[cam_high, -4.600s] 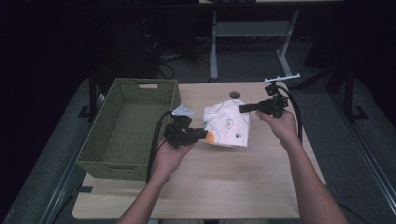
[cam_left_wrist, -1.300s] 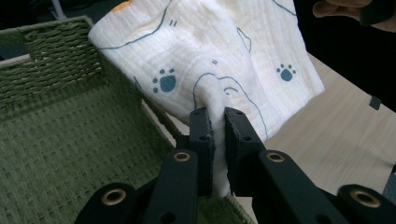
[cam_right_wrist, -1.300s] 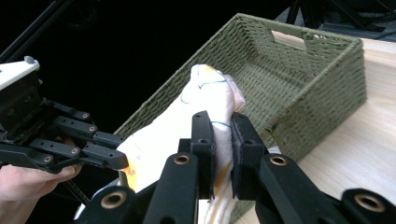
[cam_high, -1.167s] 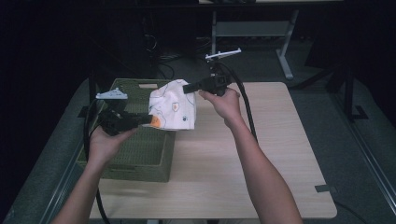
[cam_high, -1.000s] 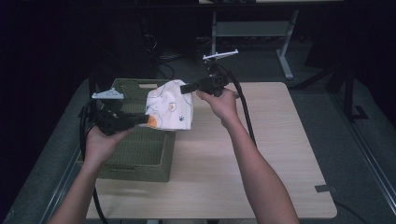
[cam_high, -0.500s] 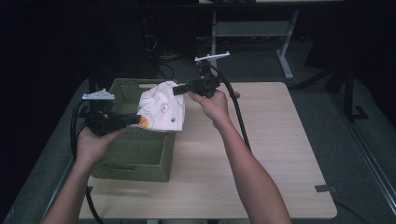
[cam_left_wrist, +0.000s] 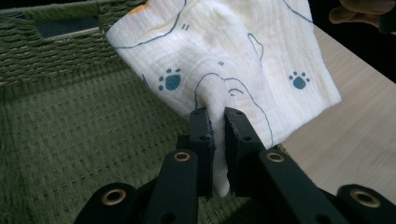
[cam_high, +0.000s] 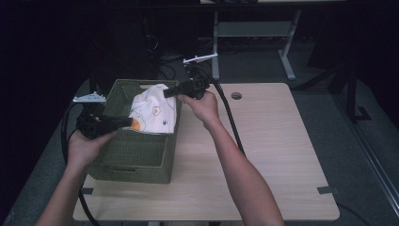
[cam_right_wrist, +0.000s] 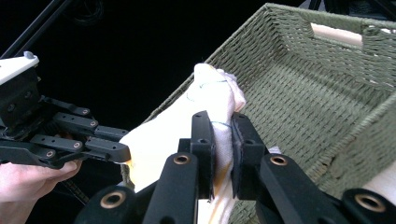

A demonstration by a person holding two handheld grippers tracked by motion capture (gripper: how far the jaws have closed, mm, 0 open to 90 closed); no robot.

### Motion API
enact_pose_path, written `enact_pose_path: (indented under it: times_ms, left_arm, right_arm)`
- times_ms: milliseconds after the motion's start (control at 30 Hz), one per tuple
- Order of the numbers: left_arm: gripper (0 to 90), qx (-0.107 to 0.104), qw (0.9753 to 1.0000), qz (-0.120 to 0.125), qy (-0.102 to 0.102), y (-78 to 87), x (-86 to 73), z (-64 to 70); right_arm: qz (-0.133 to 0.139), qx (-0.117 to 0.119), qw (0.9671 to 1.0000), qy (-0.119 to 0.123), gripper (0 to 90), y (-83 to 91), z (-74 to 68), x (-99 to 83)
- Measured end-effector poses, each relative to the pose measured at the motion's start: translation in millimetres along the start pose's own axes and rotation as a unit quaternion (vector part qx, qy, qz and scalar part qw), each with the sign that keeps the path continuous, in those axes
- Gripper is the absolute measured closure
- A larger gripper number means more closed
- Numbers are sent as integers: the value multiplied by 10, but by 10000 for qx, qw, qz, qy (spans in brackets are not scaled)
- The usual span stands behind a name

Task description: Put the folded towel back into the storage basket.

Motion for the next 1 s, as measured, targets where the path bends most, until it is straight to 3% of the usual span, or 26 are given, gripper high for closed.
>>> enact_pose_path:
  times_ms: [1000]
  left_arm:
    - [823,317,9989,-319,109,25,-241,-294]
  right_arm:
    - [-166,101,9997,-154,809,-482,115,-84]
Point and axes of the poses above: each handheld gripper's, and its own axes: y roughly backward along the jaws, x roughly out of its top, z roughly to its right, the point moved 1 cm from there along -y, roughly forward along the jaws, and after that the axes turned 9 degrees about x, right-handed, at the moved point
